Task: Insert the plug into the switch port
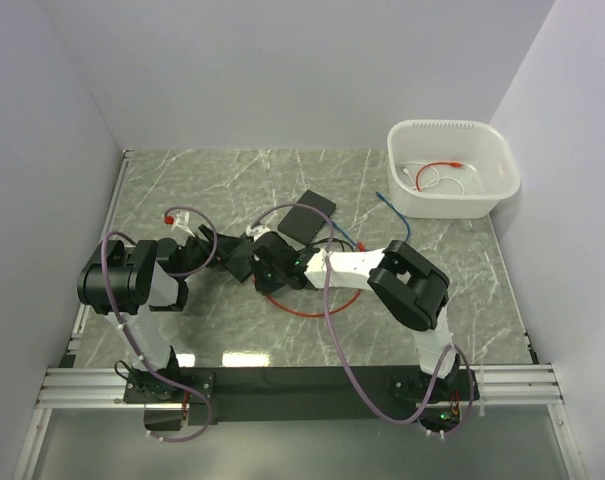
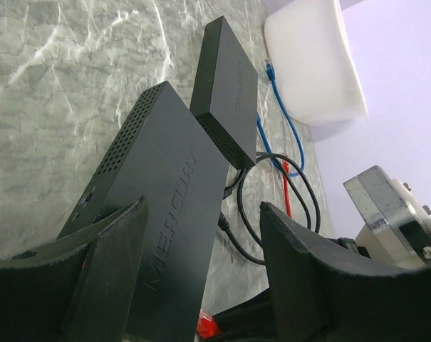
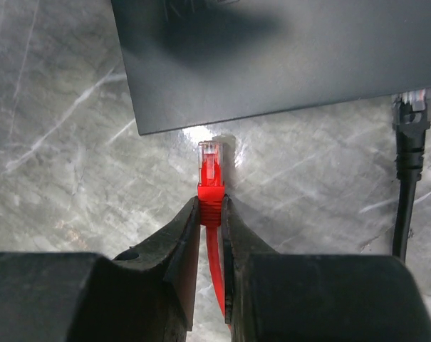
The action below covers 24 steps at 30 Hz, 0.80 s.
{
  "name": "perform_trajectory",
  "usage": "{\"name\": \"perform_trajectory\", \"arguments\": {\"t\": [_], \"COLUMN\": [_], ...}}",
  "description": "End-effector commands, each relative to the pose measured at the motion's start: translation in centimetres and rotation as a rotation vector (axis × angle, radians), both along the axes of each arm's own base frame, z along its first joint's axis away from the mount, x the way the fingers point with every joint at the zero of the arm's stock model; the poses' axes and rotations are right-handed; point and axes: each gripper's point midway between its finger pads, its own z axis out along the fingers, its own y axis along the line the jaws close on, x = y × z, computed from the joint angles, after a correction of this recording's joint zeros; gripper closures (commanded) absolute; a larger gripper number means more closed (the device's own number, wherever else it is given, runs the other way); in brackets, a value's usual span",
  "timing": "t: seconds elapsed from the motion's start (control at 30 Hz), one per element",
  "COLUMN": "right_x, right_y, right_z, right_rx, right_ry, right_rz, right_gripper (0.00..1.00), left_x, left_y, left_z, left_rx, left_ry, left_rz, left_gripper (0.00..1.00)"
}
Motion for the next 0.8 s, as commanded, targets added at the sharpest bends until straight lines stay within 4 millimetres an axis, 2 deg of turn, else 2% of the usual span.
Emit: {"name": "perform_trajectory", "arguments": {"t": [0.0, 0.23, 0.3, 0.33, 0.37, 0.4, 0.43, 0.53, 0.6, 0.77], "right_x": [0.1, 0.7, 0.6, 0.6, 0.6, 0.5, 0.4, 0.2, 0.0, 0.1], "right_y": [0.6, 1.2, 1.2, 1.1, 1.2, 1.1, 1.0, 0.8, 0.6, 0.4], "right_z": [0.9, 1.2, 1.1, 1.0, 1.0, 0.9, 0.7, 0.4, 0.2, 0.1], "right_rx": [0.011, 0.009, 0.003, 0.002, 0.0, 0.0, -0.003, -0.008, -0.007, -0.012], "right_ry": [0.003, -0.003, -0.003, -0.003, -0.005, -0.005, -0.004, 0.002, 0.008, 0.004], "right_rz": [0.014, 0.019, 0.024, 0.026, 0.027, 0.028, 0.029, 0.031, 0.034, 0.033], "right_gripper": [1.0, 1.0, 1.0, 1.0, 1.0, 1.0, 1.0, 1.0, 1.0, 1.0], "left_x": [0.8, 1.7, 2.4, 2.5, 3.0, 3.3, 3.9, 4.7, 5.3, 6.0], "left_y": [-0.3, 0.6, 1.0, 1.3, 1.7, 2.1, 3.0, 4.0, 4.6, 4.6], "left_z": [3.6, 3.3, 4.1, 3.3, 4.4, 4.5, 4.2, 3.6, 2.4, 1.4], "left_rx": [0.0, 0.021, 0.044, 0.06, 0.073, 0.105, 0.129, 0.165, 0.188, 0.248], "left_ry": [-0.202, -0.162, -0.176, -0.129, -0.148, -0.151, -0.123, -0.049, 0.04, 0.113], "left_rz": [-0.023, 0.053, 0.085, 0.102, 0.123, 0.141, 0.2, 0.26, 0.291, 0.324], "left_gripper": [0.31, 0.32, 0.32, 0.32, 0.32, 0.32, 0.32, 0.32, 0.33, 0.31]}}
